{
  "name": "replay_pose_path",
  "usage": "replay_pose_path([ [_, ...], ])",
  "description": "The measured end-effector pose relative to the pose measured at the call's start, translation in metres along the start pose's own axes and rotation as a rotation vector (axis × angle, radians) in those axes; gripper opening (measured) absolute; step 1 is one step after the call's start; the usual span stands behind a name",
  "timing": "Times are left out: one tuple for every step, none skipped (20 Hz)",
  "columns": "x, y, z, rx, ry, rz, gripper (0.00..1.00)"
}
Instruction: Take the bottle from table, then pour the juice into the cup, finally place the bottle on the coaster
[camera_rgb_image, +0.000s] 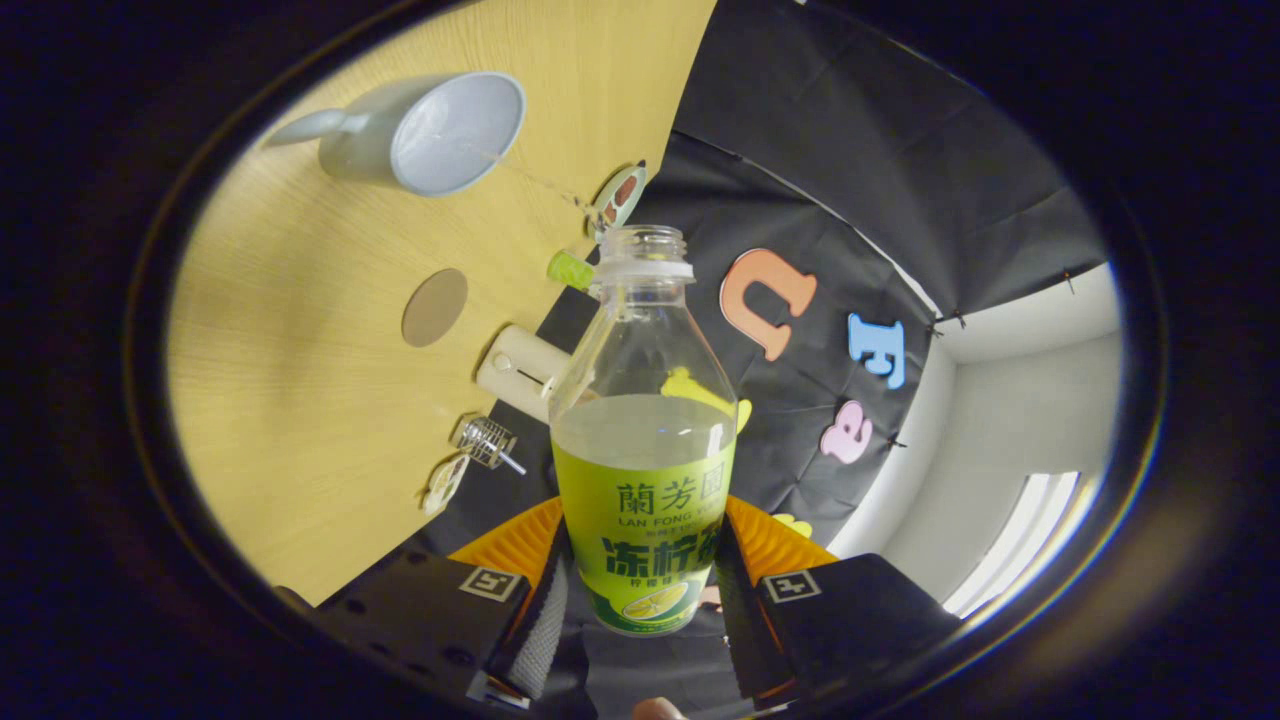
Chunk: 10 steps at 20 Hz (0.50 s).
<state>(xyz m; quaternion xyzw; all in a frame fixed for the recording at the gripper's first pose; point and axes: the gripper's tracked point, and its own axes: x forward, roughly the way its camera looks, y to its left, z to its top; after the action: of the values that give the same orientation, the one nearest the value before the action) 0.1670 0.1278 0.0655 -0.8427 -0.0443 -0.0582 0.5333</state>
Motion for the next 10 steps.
replay_pose_path([
  [0.0005,-0.0011,0.0005,-0.006,-0.001,-0.004,0.73],
  [0.0002,-0.0015,0.0006,-0.013,-0.002,-0.007,0.73],
  [-0.0001,-0.0028,0.0010,-0.018,-0.002,-0.009,0.73],
  [-0.0009,-0.0029,0.0010,-0.023,-0.004,-0.010,0.73],
  [-0.0012,-0.0038,0.0012,-0.030,-0.005,-0.012,0.73],
  [-0.0012,-0.0048,0.0016,-0.036,-0.006,-0.014,0.73],
  [-0.0020,-0.0052,0.0018,-0.039,-0.005,-0.015,0.73],
  [-0.0030,-0.0059,0.0029,-0.039,-0.007,-0.019,0.73],
  [-0.0020,-0.0058,0.0040,-0.043,-0.011,-0.023,0.73],
  [-0.0022,-0.0068,0.0047,-0.048,-0.012,-0.030,0.73],
])
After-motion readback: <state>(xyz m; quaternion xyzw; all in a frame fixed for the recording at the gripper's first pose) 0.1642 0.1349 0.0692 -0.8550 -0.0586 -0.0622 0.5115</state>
